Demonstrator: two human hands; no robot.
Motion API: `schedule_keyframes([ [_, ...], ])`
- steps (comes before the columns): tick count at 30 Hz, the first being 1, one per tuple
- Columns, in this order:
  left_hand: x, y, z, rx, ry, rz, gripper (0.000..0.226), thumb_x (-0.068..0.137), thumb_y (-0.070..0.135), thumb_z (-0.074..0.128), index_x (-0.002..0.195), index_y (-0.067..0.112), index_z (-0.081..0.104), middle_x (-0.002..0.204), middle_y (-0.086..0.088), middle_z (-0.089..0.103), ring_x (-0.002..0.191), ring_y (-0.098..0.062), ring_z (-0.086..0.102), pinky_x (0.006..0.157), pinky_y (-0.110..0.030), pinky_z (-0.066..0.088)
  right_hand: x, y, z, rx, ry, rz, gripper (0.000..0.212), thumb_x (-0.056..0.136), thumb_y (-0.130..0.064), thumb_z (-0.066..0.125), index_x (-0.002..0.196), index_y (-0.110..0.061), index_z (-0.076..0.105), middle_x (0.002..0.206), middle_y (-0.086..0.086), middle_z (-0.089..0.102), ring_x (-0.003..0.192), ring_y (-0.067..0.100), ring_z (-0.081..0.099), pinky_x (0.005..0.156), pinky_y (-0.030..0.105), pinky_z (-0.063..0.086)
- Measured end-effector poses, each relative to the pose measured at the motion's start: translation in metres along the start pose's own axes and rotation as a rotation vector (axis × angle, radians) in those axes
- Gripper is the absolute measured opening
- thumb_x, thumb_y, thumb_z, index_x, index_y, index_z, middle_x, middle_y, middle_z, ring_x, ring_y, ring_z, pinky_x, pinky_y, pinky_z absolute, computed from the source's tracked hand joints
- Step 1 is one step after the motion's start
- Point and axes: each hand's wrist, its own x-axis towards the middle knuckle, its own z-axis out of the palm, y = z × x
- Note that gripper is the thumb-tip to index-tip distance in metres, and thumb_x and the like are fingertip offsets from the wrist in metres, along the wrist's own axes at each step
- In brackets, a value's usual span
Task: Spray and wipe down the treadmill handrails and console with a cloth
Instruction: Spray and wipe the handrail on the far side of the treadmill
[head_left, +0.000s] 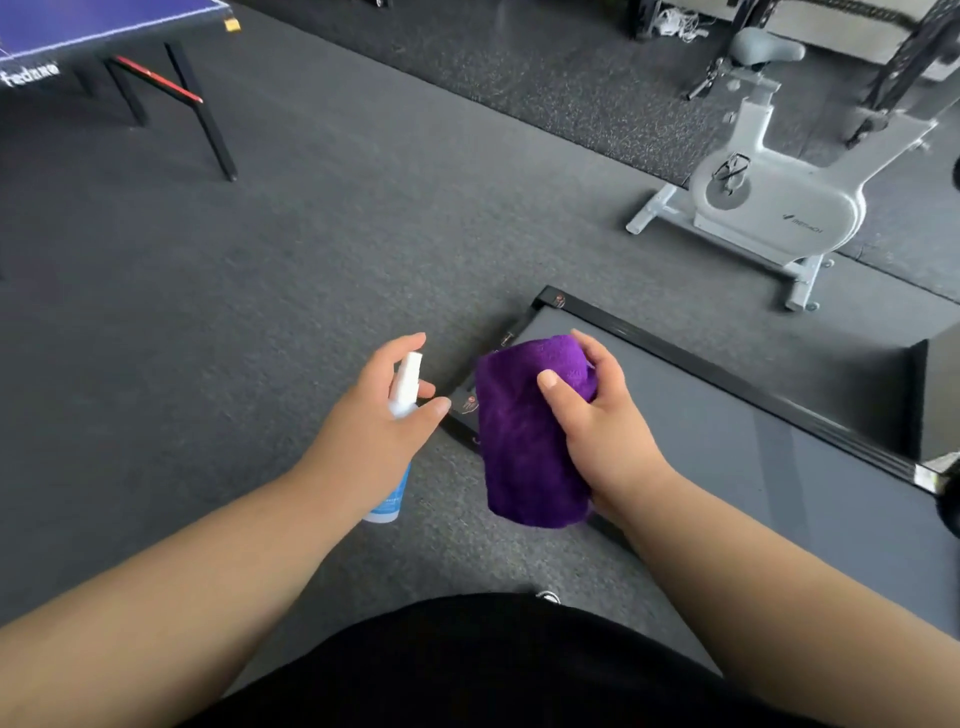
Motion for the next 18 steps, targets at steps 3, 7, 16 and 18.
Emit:
schedule_keyframes([
  [3,0.036,-0.004,-0.006,0.023,-0.035,0.000,0.053,0.086,0.033,0.068,0.118,0.064,0.038,0.099,0.020,0.064,0.081,-0.007,0.063,0.077,-0.029,0.050,0.032,-0.008,0.016,-0.189,0.023,-0.085,0.047,0.092,-0.047,0.066,0.130,-0.061,0.042,0.111,-0.035,0.059,0.098,-0.015,0.058,0.083,0.009,0.047],
  [7,0.097,-0.004,-0.014,0.047,-0.059,0.012,0.053,0.086,0.033,0.068,0.117,0.064,0.039,0.098,0.020,0.064,0.079,-0.006,0.063,0.077,-0.029,0.051,0.089,-0.014,0.036,-0.189,0.054,-0.110,0.034,0.094,-0.043,0.064,0.124,-0.054,0.053,0.106,-0.041,0.060,0.101,-0.016,0.056,0.080,0.004,0.042],
  [16,0.293,-0.001,-0.050,0.076,-0.039,-0.023,0.051,0.088,0.027,0.065,0.119,0.059,0.041,0.097,0.019,0.064,0.082,-0.009,0.062,0.083,-0.040,0.053,0.293,-0.040,0.068,-0.181,0.038,-0.039,0.025,0.094,-0.042,0.065,0.113,-0.056,0.056,0.098,-0.041,0.061,0.093,-0.016,0.058,0.074,0.002,0.042],
  [18,0.339,0.006,-0.058,0.086,-0.016,-0.030,0.051,0.089,0.027,0.065,0.119,0.060,0.040,0.095,0.020,0.064,0.080,-0.009,0.062,0.082,-0.038,0.053,0.337,-0.057,0.076,-0.203,0.031,-0.023,0.026,0.093,-0.043,0.065,0.116,-0.052,0.057,0.098,-0.037,0.063,0.093,-0.013,0.060,0.077,0.009,0.044],
])
